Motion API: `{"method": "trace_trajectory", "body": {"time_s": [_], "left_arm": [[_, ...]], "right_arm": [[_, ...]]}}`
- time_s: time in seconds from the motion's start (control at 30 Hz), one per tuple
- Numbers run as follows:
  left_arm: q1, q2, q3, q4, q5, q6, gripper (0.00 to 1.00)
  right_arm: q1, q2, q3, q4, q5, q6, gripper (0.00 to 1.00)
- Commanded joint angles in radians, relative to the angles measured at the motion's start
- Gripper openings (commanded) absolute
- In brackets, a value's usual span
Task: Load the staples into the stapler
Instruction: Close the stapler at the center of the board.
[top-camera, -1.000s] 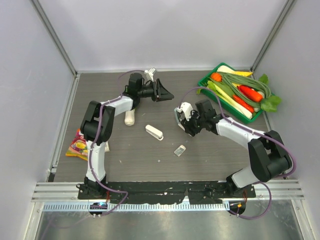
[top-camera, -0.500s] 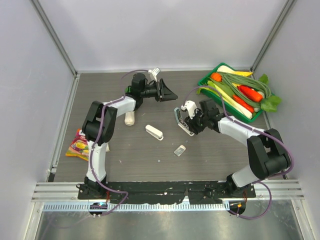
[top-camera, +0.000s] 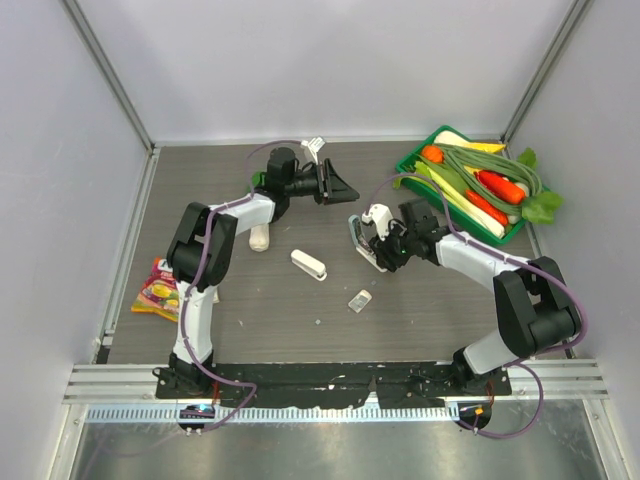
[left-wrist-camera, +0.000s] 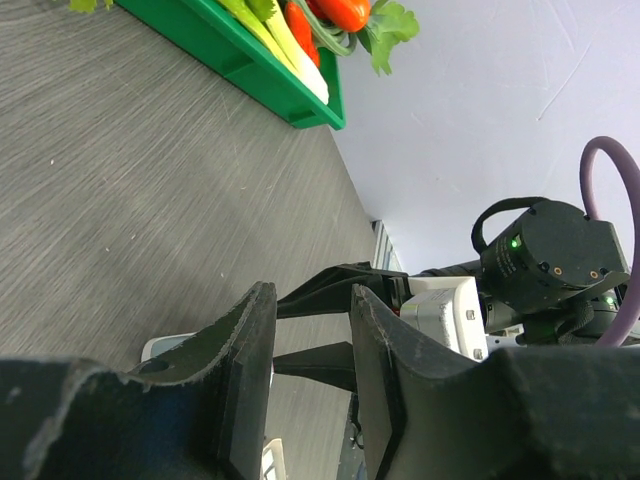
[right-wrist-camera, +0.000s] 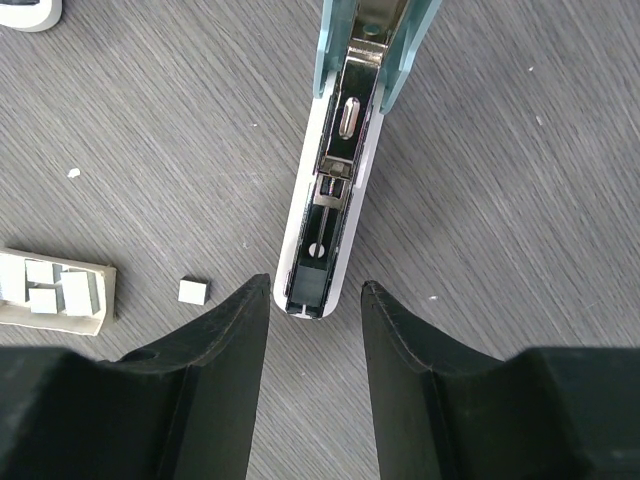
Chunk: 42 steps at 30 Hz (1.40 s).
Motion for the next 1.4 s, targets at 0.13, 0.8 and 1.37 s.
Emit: {"method": "trace_trajectory", "body": {"time_s": [0.13, 0.8, 1.37], "left_arm": [[-0.019, -0.002, 0.011, 0.048, 0.012, -0.002, 0.39], [-0.086, -0.082, -0.145, 0.121, -0.048, -0.132, 0.35], [-0.024, -0.111, -0.111, -0.030, -0.033, 0.015, 0.35]], "right_arm": [[-0.001, 0.027, 0.008, 0.018, 0.005, -0.007, 0.45], [-0.001, 0.022, -0.007, 0.079, 0.018, 0.036, 0.18], [0.000, 0.006, -0.001, 0.047, -0.005, 0.003, 0.38]]}}
